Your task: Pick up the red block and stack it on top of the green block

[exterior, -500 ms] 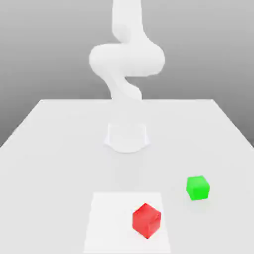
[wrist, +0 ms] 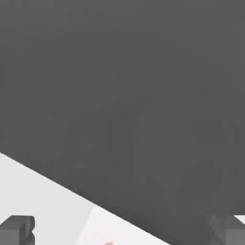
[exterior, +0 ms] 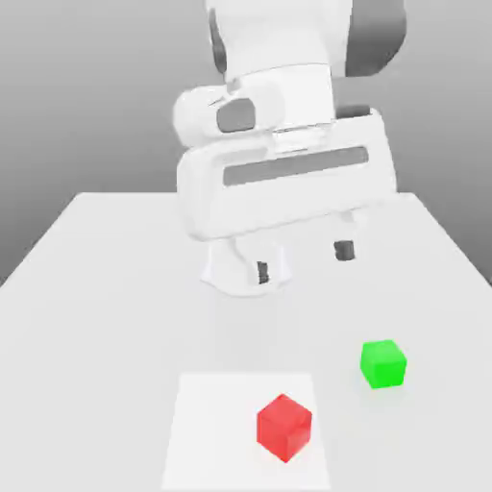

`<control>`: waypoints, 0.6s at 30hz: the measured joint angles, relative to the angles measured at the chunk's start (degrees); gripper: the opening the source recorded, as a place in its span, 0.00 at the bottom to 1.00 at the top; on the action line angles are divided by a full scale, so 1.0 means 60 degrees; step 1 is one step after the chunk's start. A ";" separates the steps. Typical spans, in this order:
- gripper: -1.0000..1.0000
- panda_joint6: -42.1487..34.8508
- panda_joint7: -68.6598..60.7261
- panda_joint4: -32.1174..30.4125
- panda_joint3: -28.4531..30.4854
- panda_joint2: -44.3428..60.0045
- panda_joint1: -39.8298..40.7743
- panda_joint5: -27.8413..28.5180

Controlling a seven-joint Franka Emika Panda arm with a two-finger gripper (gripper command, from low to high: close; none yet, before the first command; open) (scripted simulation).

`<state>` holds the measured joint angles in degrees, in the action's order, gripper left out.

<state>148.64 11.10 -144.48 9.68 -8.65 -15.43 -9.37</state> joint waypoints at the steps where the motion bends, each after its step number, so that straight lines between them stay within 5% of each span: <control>1: 0.50 0.0167 -0.0261 -0.0122 -0.0013 0.0337 -0.0042 0.0004; 8: 0.50 0.1420 -0.1338 -0.0903 0.0008 0.2542 -0.0242 0.0893; 13: 0.50 0.2725 -0.1849 -0.0730 -0.0464 0.4144 0.0104 0.0388; 14: 0.00 0.2934 -0.1927 -0.0696 -0.0583 0.4398 0.0201 0.0280; 18: 0.00 0.2920 -0.1919 -0.0695 -0.0585 0.4397 0.0204 0.0288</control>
<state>166.16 -0.41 -148.65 6.17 17.73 -14.21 -7.64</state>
